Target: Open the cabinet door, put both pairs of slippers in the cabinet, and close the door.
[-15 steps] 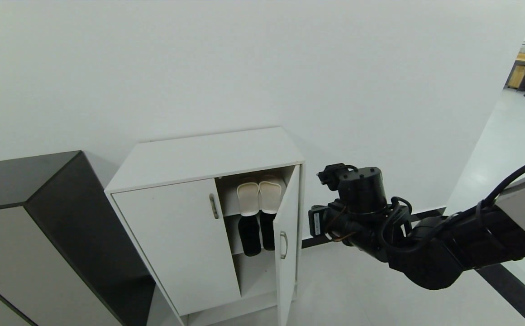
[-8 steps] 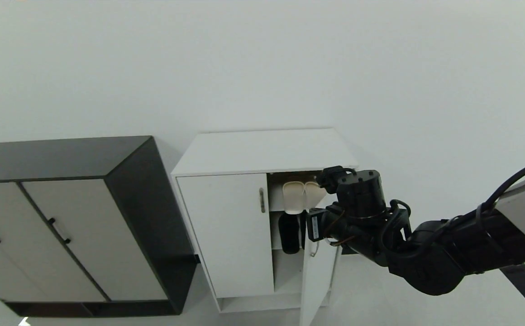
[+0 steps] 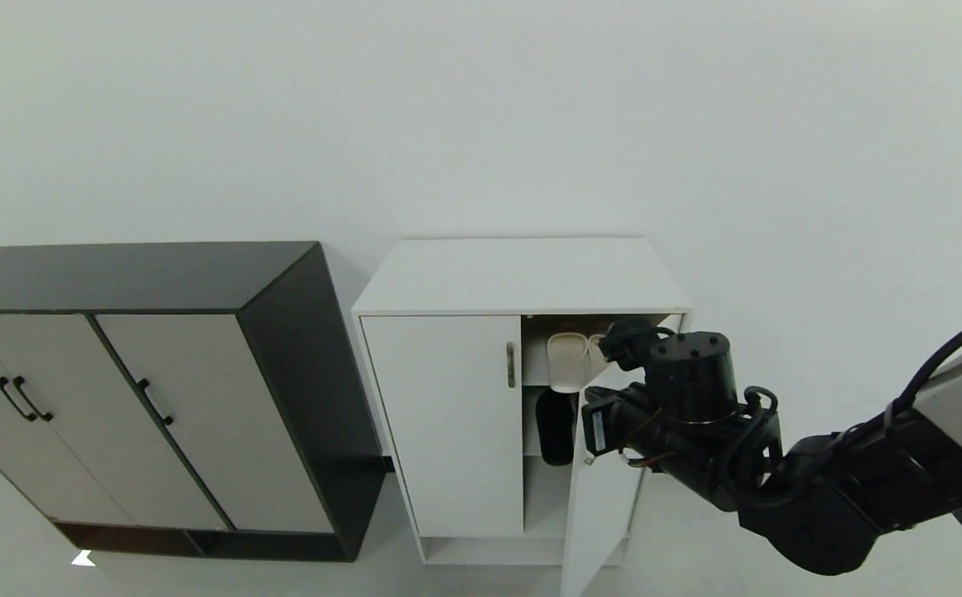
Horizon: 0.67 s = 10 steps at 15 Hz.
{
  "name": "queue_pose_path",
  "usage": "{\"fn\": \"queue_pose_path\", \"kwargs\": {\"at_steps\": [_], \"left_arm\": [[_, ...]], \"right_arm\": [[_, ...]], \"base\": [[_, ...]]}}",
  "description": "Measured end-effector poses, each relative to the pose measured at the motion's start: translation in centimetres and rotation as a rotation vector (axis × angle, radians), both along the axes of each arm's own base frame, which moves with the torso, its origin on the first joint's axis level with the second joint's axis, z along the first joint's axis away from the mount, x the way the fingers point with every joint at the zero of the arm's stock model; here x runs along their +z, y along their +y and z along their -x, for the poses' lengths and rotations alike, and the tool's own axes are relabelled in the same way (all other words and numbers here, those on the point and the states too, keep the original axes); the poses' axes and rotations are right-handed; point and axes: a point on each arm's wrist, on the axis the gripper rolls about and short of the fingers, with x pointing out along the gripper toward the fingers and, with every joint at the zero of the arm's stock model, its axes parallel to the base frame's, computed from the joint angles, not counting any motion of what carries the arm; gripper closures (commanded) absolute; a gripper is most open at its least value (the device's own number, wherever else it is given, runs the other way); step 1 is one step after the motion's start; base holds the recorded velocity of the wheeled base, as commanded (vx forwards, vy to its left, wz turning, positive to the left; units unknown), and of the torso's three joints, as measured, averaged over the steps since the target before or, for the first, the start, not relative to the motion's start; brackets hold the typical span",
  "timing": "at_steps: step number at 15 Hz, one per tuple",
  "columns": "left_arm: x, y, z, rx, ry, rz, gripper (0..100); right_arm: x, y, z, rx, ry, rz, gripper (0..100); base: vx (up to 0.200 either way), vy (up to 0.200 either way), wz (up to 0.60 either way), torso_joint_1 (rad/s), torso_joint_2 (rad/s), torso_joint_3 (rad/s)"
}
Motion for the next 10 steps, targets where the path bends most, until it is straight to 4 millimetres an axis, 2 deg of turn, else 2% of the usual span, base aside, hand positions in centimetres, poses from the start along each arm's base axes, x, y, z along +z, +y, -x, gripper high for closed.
{"fn": "queue_pose_path", "kwargs": {"at_steps": [2, 8, 10], "left_arm": [[0.0, 0.0, 0.0, 0.000, 0.000, 0.000, 100], [0.0, 0.0, 0.0, 0.000, 0.000, -0.001, 100], [0.0, 0.0, 0.0, 0.000, 0.000, -0.001, 100]], "right_arm": [[-0.9, -1.2, 1.1, -0.006, 0.037, 0.035, 100], [-3.3, -4.0, 4.0, -0.015, 0.092, 0.071, 100], [-4.0, -4.7, 5.0, -0.015, 0.107, 0.080, 100]], "base": [[0.000, 0.000, 0.00, 0.000, 0.00, 0.000], [0.200, 0.000, 0.00, 0.001, 0.00, 0.004], [0.000, 0.000, 0.00, 0.000, 0.00, 0.000]]}}
